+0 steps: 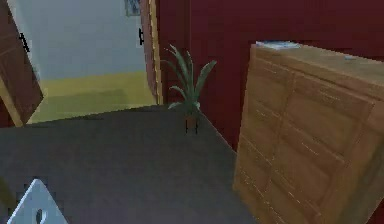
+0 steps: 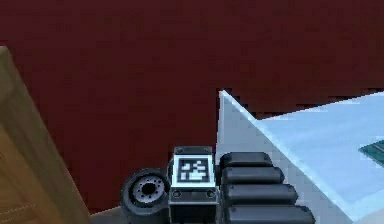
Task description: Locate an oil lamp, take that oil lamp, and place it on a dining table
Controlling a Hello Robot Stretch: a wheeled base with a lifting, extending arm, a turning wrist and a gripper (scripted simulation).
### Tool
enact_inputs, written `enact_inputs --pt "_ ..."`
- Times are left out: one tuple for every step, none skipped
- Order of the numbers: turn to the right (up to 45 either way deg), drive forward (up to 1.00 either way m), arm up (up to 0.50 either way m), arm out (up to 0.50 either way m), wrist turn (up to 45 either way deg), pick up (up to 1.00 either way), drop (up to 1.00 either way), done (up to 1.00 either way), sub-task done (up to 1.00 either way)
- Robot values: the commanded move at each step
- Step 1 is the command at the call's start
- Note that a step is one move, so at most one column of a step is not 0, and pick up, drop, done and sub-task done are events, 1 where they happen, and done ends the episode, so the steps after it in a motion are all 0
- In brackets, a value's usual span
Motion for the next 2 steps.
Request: enact_inputs --pt "0.0 0.95 0.00 0.00 0.0 0.00 0.00 0.00 0.00" --pt "-45.0 0.00 0.00 0.00 0.0 0.00 0.00 0.00 0.00"
